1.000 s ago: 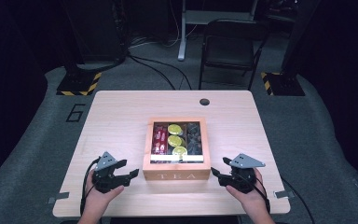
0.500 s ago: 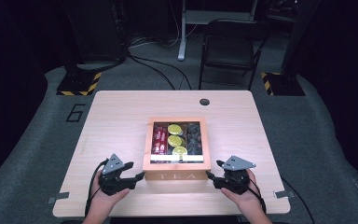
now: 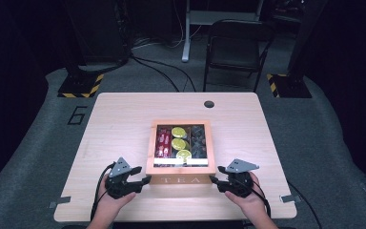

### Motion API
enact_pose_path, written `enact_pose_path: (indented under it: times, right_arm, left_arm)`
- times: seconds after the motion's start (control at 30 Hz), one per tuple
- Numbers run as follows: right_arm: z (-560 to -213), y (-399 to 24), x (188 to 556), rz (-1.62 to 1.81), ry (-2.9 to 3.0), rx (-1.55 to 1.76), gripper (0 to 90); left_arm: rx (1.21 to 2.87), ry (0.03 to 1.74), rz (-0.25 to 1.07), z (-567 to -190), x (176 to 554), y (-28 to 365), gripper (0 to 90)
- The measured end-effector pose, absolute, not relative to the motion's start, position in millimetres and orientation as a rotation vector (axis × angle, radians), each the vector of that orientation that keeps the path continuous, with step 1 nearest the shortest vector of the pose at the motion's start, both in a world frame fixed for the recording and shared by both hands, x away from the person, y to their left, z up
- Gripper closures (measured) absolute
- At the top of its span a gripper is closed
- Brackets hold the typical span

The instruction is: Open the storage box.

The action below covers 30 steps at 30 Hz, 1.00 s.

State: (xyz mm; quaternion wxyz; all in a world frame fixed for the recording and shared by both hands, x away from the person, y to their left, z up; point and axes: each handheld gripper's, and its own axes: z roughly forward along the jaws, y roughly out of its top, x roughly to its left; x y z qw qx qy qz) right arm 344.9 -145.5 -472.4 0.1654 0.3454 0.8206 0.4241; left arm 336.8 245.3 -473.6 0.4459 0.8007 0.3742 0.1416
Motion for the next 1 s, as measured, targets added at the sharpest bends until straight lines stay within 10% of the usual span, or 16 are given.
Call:
enact_pose_path:
  times: [1.0]
  right_arm:
    - [-477.6,-138.0,350.2,1.158,2.379,0.941,50.3]
  left_arm:
    - [2.046,0.903,0.409,-480.3,340.0,230.6,48.9]
